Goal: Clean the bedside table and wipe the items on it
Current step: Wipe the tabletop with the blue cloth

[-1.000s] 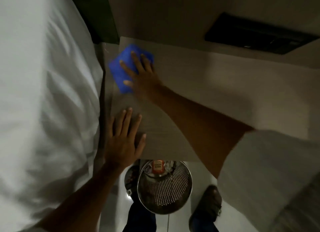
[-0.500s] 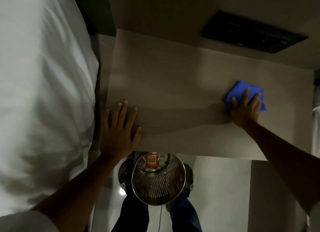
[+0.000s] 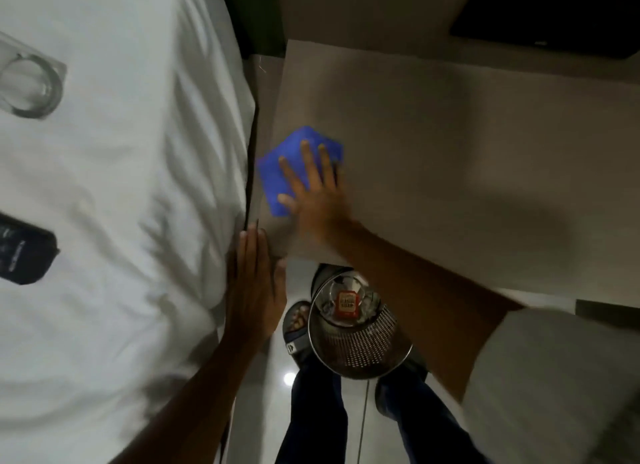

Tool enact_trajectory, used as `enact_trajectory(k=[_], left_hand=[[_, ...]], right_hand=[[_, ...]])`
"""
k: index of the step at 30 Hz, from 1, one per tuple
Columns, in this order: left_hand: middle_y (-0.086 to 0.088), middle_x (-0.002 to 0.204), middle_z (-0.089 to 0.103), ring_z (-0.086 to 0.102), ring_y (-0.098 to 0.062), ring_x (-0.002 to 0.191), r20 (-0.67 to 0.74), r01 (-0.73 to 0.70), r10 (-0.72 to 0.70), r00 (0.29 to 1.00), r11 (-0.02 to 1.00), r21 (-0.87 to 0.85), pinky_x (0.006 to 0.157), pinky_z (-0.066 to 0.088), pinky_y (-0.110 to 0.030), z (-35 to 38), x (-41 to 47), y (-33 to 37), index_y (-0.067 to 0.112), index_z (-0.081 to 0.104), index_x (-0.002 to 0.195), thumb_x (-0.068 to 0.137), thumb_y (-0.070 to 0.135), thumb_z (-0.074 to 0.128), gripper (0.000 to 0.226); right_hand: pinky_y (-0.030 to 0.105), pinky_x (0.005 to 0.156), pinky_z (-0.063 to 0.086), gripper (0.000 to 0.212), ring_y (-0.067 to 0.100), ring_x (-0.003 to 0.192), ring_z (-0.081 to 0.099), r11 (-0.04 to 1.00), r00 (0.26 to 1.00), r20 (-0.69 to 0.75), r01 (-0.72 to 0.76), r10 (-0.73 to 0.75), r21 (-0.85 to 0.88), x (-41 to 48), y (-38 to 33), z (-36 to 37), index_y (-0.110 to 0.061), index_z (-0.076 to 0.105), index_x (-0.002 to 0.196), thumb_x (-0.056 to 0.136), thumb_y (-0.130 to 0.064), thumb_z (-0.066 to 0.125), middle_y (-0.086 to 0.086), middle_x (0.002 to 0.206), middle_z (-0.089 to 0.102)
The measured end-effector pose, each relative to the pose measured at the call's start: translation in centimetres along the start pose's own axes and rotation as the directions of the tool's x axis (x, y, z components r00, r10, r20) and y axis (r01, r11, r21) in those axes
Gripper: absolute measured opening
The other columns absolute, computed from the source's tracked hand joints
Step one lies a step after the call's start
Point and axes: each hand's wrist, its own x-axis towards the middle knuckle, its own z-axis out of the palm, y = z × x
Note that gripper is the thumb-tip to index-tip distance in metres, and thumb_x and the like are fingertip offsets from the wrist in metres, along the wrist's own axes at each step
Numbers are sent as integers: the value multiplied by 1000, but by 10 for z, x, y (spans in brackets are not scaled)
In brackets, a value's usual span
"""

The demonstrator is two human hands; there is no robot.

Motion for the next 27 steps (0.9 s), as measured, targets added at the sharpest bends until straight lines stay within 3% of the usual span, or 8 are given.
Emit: enact_trajectory(k=[4,7,9,13,16,19,22,27], left_hand=[[-28,155,28,25,-39,147,38,22,-19,999,997,-79,120,26,-50,-12,-7,6,-9,27,148,93,26,36,65],[-23,160,19,15,-34,150,153,-195,199,968,980,-43,122,19,-49,-14,-12,32,-2,22,151,85,24,48,76],[-17,164,10,6,-29,152,260,-216,233,937,972,-94,122,18,-51,-9,-11,54,7,14,155,89,31,45,77],[-15,164,-5,-8,-29,152,362,-166,165,917,986,-30,125,7,-50,2,-12,78,18,-7,151,91,50,11,71],[-17,164,-3,-5,-31,152,368,-136,141,919,990,-38,124,8,-52,1,-11,82,15,-6,150,96,50,24,71],[-17,164,-1,-4,-30,152,399,-134,133,907,991,-26,124,5,-50,-13,-12,91,14,5,155,96,45,41,76],[-11,165,9,1,-27,153,394,-103,125,910,992,-78,124,7,-49,-45,-19,103,20,17,154,91,35,47,71],[-4,143,53,44,-28,137,116,-103,127,985,975,-197,112,34,-42,-125,-38,92,24,50,135,74,25,59,62]], right_hand=[[52,115,17,57,37,145,13,992,989,-89,121,-117,37,-69,-6,22,-30,27,146,94,-50,38,13,158,20],[51,114,17,58,37,145,15,998,992,-122,-30,36,52,-114,48,24,-30,26,146,94,-52,37,14,158,21],[50,114,12,60,38,144,13,981,971,-138,-189,193,45,-141,96,15,-29,21,148,95,-53,35,15,158,17],[56,113,21,66,45,141,20,823,811,-136,-559,568,101,-201,195,-14,-22,25,148,92,-57,34,23,156,18],[64,109,24,86,50,140,14,644,654,1,-746,757,170,-237,231,-31,-23,11,150,83,-73,31,26,157,7],[66,106,27,110,56,136,17,752,755,17,-655,656,72,-244,209,-40,-15,11,150,69,-71,59,33,154,6],[61,111,19,128,54,139,5,888,865,206,-453,458,-71,-225,163,-38,-17,-13,149,64,-63,73,30,155,-11],[50,106,34,80,45,132,33,921,943,162,-231,292,-315,-183,90,-30,-12,2,150,90,-29,52,33,149,20]])
